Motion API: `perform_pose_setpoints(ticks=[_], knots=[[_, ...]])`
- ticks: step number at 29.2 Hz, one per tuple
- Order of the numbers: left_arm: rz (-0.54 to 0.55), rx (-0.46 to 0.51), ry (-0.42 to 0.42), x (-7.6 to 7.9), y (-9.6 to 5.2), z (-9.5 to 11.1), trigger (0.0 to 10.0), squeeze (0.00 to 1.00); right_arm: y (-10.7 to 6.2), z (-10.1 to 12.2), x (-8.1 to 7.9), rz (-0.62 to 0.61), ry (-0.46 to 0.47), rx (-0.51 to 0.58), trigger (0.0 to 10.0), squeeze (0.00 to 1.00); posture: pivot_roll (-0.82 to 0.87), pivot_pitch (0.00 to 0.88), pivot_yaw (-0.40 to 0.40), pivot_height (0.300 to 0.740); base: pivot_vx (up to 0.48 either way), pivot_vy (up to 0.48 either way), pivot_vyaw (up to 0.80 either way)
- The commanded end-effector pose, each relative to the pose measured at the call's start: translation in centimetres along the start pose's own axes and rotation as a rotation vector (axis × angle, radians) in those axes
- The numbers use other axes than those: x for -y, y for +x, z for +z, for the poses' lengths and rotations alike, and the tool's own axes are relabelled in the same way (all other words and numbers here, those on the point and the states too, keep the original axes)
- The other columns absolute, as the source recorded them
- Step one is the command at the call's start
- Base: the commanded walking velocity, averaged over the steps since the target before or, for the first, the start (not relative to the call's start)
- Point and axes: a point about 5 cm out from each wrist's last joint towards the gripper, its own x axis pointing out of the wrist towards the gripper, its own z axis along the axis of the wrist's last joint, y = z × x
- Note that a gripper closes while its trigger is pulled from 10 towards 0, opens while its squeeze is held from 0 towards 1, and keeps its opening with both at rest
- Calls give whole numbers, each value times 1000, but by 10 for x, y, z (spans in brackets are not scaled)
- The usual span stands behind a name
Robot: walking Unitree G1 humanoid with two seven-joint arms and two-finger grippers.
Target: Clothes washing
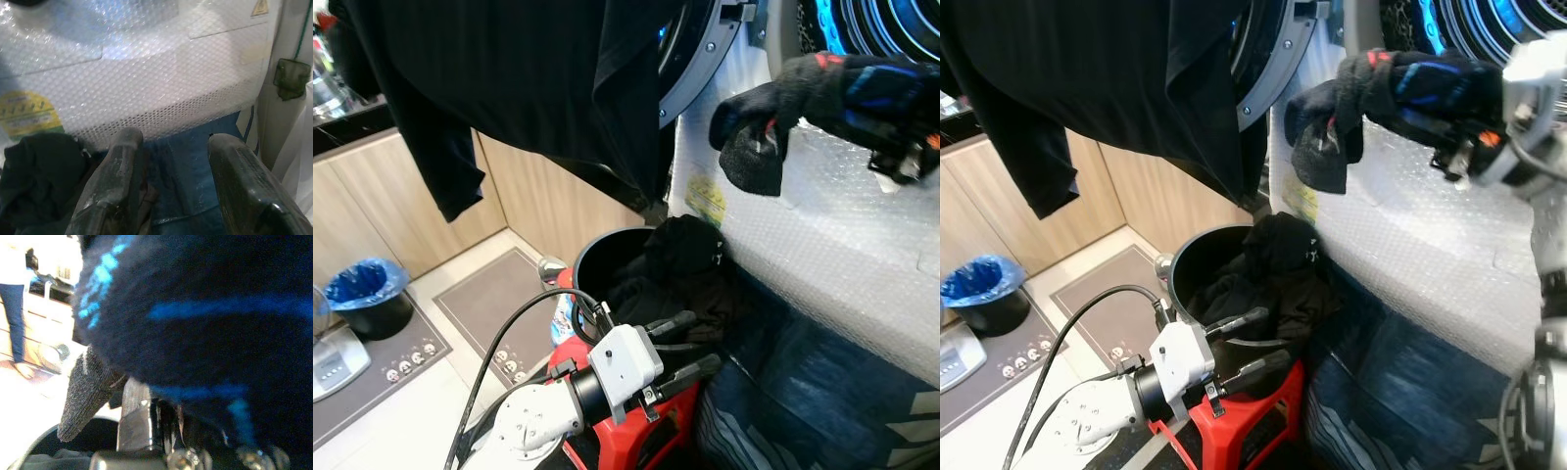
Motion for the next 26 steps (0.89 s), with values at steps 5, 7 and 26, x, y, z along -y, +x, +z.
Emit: perform_pose_setpoints(ticks=[5, 7, 26], knots=[[-2, 11, 3, 7, 1, 5, 10000, 0, -5, 19, 18, -92, -34, -46, 10000, 0, -59, 175, -55, 740, 0, 0, 0], [3, 12, -4, 9, 1, 5, 10000, 0, -9, 24, 22, -116, -38, -50, 10000, 0, -58, 177, -59, 740, 0, 0, 0], [18, 8, -56, 23, 1, 4, 10000, 0, -11, 42, 57, -733, -157, -343, 10000, 0, -79, 186, -83, 740, 0, 0, 0]])
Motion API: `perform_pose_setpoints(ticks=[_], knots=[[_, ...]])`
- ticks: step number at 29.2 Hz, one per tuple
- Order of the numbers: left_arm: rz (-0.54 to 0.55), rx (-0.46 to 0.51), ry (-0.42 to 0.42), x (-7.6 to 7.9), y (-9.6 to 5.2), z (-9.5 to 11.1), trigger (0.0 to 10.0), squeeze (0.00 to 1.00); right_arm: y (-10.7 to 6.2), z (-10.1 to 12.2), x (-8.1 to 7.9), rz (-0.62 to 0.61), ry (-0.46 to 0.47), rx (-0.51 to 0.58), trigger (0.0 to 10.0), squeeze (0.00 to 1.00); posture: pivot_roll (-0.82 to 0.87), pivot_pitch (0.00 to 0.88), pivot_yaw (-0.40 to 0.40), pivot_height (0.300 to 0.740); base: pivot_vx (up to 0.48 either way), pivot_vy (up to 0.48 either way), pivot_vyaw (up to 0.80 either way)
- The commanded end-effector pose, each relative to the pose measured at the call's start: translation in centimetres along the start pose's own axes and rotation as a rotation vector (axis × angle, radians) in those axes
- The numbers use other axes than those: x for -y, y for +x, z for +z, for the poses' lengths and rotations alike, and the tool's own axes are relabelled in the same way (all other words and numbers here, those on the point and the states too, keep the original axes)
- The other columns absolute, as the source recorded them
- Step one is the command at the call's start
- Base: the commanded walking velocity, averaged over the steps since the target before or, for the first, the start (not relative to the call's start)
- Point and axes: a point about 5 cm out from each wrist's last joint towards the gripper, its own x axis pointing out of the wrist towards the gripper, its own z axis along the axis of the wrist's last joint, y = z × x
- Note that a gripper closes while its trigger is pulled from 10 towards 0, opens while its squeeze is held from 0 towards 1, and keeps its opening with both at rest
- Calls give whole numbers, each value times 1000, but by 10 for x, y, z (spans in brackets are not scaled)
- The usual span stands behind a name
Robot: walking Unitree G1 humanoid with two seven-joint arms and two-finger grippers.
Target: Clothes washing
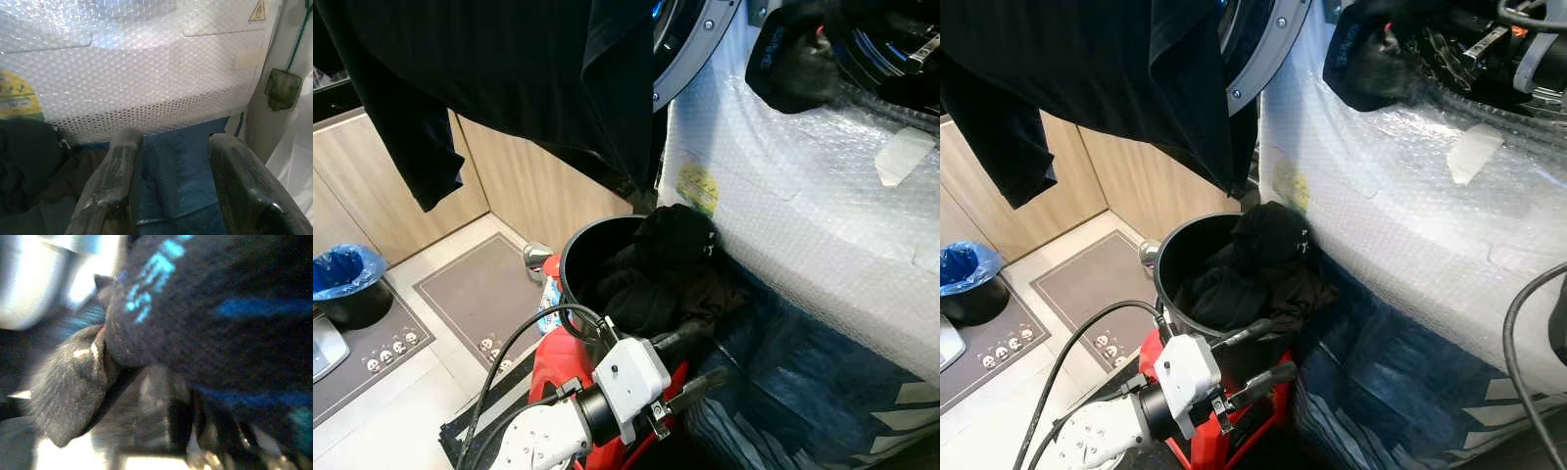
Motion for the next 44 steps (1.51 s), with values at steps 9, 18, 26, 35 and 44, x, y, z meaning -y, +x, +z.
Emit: perform_pose_setpoints(ticks=[9, 18, 26, 35, 44], knots=[[1, -3, -2, 10, -1, 4, 10000, 0, -12, 7, 31, -476, -12, -113, 10000, 0, -70, 191, -94, 740, 0, 0, 0], [16, -9, 0, 10, -2, 5, 10000, 0, -25, -4, 45, -788, -72, -271, 10000, 0, -71, 198, -90, 740, 0, 0, 0], [14, -4, -5, 11, -1, 6, 10000, 0, -21, -13, 39, -814, 49, -307, 10000, 1000, -79, 205, -82, 740, 0, 0, 0], [21, -15, -9, 9, -5, 6, 10000, 0, -9, -27, 21, -696, 143, -394, 10000, 1000, -72, 213, -71, 740, 0, 0, 0], [18, -16, -24, 11, -6, 7, 10000, 0, -10, -26, 23, -723, 149, -390, 10000, 1000, -75, 226, -67, 740, 0, 0, 0]])
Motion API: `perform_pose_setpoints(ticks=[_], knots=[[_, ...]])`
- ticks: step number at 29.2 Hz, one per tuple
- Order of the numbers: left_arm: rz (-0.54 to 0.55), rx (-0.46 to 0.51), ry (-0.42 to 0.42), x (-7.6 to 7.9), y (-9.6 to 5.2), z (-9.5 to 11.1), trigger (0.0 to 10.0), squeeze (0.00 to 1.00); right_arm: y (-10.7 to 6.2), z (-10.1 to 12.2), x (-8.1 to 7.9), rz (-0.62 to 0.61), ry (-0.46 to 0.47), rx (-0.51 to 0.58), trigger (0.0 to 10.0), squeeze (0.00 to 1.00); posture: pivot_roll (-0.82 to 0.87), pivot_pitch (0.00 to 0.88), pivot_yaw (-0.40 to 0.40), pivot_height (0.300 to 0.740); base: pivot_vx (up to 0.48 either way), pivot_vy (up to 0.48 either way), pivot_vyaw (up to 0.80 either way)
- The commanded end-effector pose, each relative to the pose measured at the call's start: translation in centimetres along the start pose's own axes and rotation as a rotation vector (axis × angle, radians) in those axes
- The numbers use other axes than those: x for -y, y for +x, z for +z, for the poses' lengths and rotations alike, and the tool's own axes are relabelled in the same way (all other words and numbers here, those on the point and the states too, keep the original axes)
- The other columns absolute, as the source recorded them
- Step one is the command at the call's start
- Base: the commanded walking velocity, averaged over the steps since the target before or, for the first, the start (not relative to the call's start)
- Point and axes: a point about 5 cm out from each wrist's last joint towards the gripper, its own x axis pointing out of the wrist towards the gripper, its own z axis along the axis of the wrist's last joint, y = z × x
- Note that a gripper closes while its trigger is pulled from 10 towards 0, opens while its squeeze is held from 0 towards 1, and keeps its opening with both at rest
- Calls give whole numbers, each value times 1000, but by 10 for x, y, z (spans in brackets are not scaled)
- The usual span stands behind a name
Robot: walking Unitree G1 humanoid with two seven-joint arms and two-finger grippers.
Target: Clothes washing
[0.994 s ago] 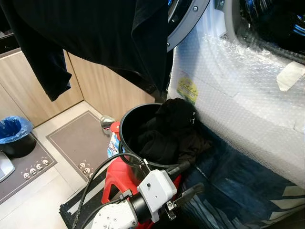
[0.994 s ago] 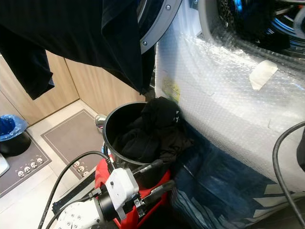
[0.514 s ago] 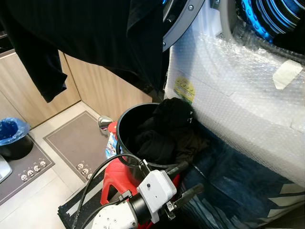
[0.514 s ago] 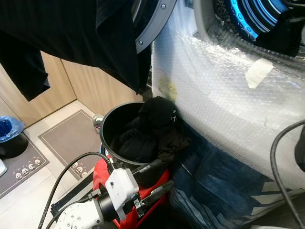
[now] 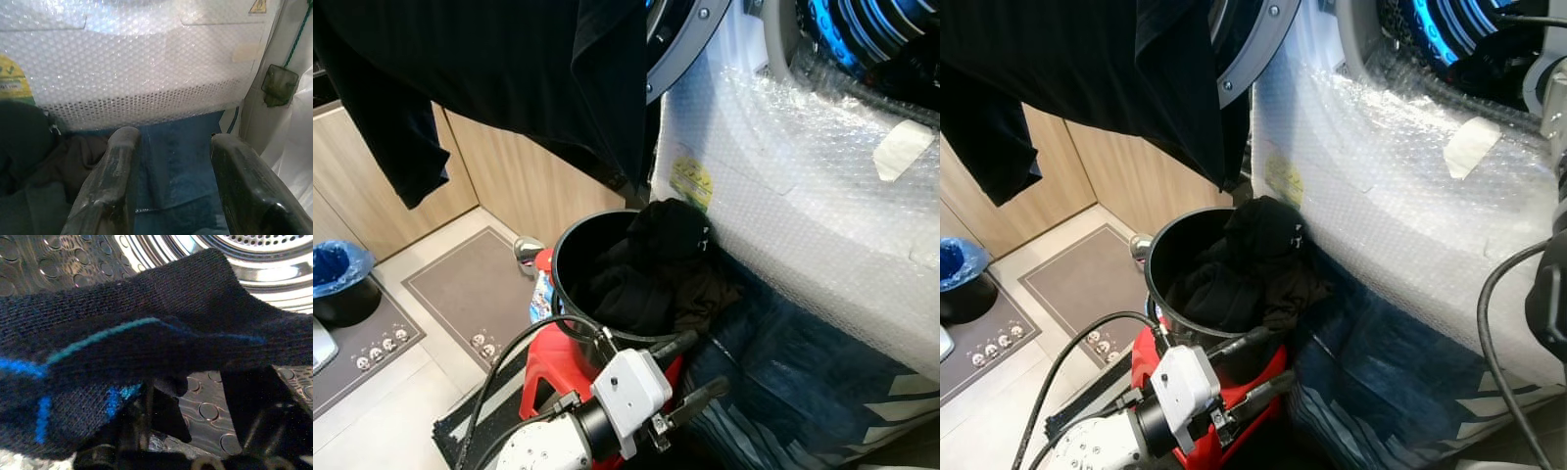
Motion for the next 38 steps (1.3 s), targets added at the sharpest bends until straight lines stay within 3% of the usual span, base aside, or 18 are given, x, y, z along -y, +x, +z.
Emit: perform_pose_setpoints(ticks=[1, 8, 9, 10, 11, 14, 19, 22, 26, 29, 32, 35, 36, 38], knots=[[-10, 18, -10, 4, -1, 5, 10000, 0, -3, 8, 10, -45, 3, 31, 10000, 1000, -76, 222, -67, 740, 0, 0, 0], [-7, 15, -1, 1, 1, 3, 10000, 0, -7, 25, 21, -145, -132, 143, 10000, 1000, -75, 202, -68, 740, 0, 0, 0], [-8, 20, 9, -1, 3, 4, 10000, 0, -10, 37, 24, -195, -259, 212, 10000, 1000, -72, 184, -65, 740, 0, 0, 0], [-8, 22, 13, -3, 4, 4, 10000, 0, -13, 44, 26, -234, -343, 247, 10000, 651, -72, 178, -64, 740, 0, 0, 0], [-10, 24, 18, -4, 5, 4, 10000, 0, -15, 49, 28, -263, -412, 271, 10000, 0, -72, 173, -63, 740, 0, 0, 0], [-11, 24, 24, -6, 5, 4, 10000, 0, -17, 53, 32, -283, -491, 281, 10000, 0, -73, 153, -54, 740, 0, 0, 0], [-27, 25, 38, -10, 7, 3, 10000, 0, -22, 61, 42, -377, -764, 305, 10000, 0, -81, 138, -34, 740, 0, 0, 0], [-37, 28, 41, -12, 8, 4, 10000, 0, -24, 63, 46, -418, -872, 328, 10000, 0, -87, 135, -26, 740, 0, 0, 0], [-48, 27, 43, -14, 8, 3, 10000, 0, -26, 63, 58, -452, -827, 321, 10000, 0, -94, 132, -16, 740, 0, 0, 0], [-54, 29, 50, -16, 9, 3, 10000, 0, -31, 63, 76, -458, -671, 324, 10000, 0, -97, 132, -5, 740, 0, 0, 0], [-59, 29, 50, -16, 8, 4, 10000, 0, -31, 61, 81, -338, -496, 330, 10000, 0, -101, 126, 9, 740, 0, 0, 0], [-62, 28, 48, -16, 7, 3, 10000, 0, -31, 60, 80, -242, -425, 351, 10000, 0, -104, 124, 15, 740, 0, 0, 0], [-66, 23, 40, -17, 6, 2, 10000, 0, -30, 57, 77, -125, -324, 360, 10000, 0, -106, 118, 25, 740, 0, 0, 0], [-68, 22, 39, -17, 6, 2, 10000, 0, -29, 56, 76, -84, -292, 361, 10000, 0, -106, 118, 25, 740, 0, 0, 0]])
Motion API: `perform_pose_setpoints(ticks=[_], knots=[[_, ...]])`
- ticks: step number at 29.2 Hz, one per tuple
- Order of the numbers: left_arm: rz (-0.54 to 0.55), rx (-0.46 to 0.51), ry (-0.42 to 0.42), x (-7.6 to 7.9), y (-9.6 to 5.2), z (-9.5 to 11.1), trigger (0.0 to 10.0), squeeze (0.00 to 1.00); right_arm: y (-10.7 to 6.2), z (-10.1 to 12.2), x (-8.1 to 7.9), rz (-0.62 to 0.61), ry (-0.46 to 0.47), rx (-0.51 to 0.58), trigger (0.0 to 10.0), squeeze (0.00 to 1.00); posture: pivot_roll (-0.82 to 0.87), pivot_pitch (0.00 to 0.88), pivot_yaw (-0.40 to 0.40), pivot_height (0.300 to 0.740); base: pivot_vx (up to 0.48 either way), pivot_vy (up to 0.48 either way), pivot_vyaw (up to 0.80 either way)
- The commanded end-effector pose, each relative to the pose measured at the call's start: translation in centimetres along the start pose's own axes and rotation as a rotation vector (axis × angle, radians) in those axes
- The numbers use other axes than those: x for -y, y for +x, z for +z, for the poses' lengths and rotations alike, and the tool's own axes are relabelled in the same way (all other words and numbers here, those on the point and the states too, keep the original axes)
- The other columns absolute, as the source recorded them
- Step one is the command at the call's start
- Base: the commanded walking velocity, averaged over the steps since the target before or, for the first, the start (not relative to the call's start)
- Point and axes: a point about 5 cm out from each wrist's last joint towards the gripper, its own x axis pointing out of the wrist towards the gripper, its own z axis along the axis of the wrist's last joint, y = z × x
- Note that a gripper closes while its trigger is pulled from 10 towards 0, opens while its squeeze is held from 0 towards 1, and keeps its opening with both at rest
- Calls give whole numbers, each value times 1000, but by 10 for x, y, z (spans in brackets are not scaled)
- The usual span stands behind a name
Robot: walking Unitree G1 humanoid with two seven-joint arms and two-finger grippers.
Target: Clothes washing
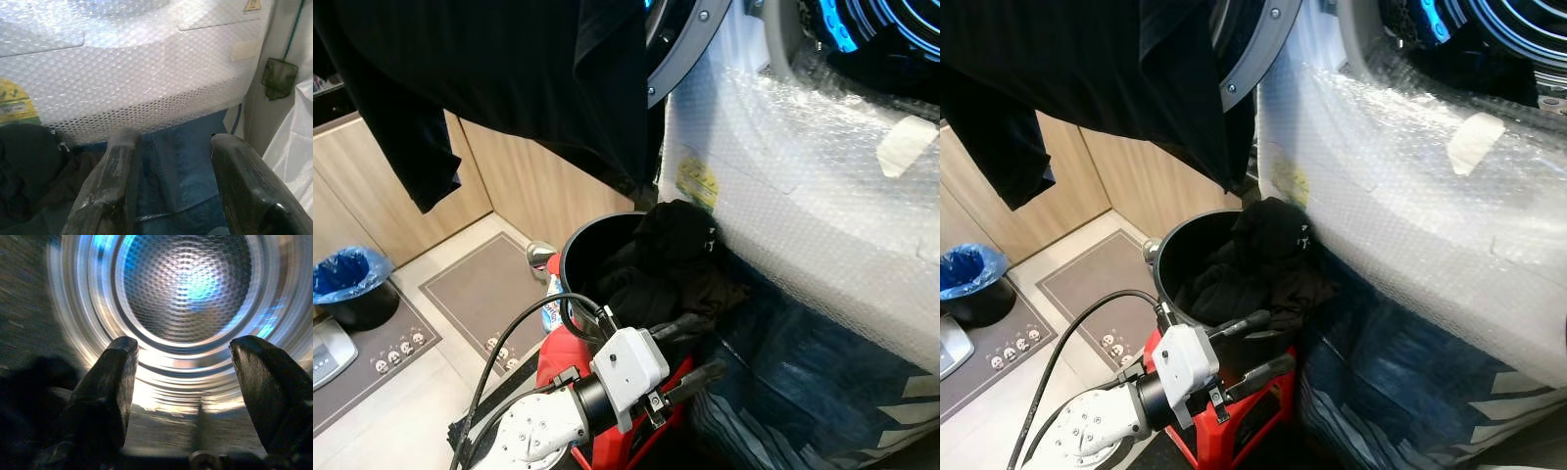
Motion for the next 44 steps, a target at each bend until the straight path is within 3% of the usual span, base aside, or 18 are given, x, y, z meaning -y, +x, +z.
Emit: perform_pose_setpoints(ticks=[1, 3, 4, 8, 13, 18, 23, 28, 30, 34, 37, 38, 39, 44], knots=[[-16, -2, 7, -3, 0, -2, 10000, 0, -2, 3, -3, 157, 116, 70, 10000, 0, -108, 107, 39, 740, 0, 0, 0], [-21, 0, 13, -5, 1, -2, 10000, 0, -3, 2, -7, 215, 140, 86, 10000, 0, -107, 104, 42, 740, 0, 0, 0], [-29, 5, 19, -8, 2, -1, 10000, 0, -4, -5, -19, 357, 180, 104, 10000, 0, -114, 97, 52, 740, 0, 0, 0], [-32, -9, 21, -10, 1, -5, 10000, 0, -7, -12, -34, 520, 263, 128, 10000, 0, -112, 85, 52, 740, 0, 0, 0], [-4, -16, 34, -19, 5, -7, 10000, 0, -9, -14, -46, 608, 344, 202, 10000, 0, -105, 67, 48, 740, 0, 0, 0], [89, -68, 18, -33, 3, -18, 10000, 0, -19, -32, -63, 766, 503, 324, 10000, 0, -91, 47, 37, 740, 0, 0, 0], [175, -68, -9, -50, 4, -21, 10000, 0, -32, -43, -67, 786, 707, 524, 10000, 0, -86, 32, 38, 740, 0, 0, 0], [208, -81, 2, -58, 2, -24, 10000, 0, -55, -66, -80, 859, 875, 625, 10000, 0, -71, 15, 37, 740, 0, 0, 0], [212, -86, 9, -60, 2, -25, 10000, 0, -59, -69, -83, 875, 893, 631, 10000, 0, -69, 12, 36, 740, 0, 0, 0], [276, -107, -12, -67, -1, -31, 10000, 0, -91, -83, -104, 1014, 931, 651, 10000, 0, -59, 25, 36, 740, 0, 0, 0], [276, -136, -35, -67, -5, -38, 10000, 0, -104, -90, -113, 1046, 948, 635, 10000, 0, -67, 21, 40, 740, 0, 0, 0], [277, -167, -45, -66, -8, -44, 10000, 55, -114, -94, -119, 1067, 952, 615, 10000, 0, -74, 22, 42, 740, 0, 0, 0], [283, -177, -65, -66, -10, -48, 10000, 1000, -120, -96, -122, 1086, 960, 602, 10000, 0, -75, 24, 44, 740, 0, 0, 0], [282, -192, -90, -68, -11, -54, 10000, 1000, -144, -106, -130, 1143, 995, 554, 10000, 0, -80, 22, 44, 740, 0, 0, 0]])
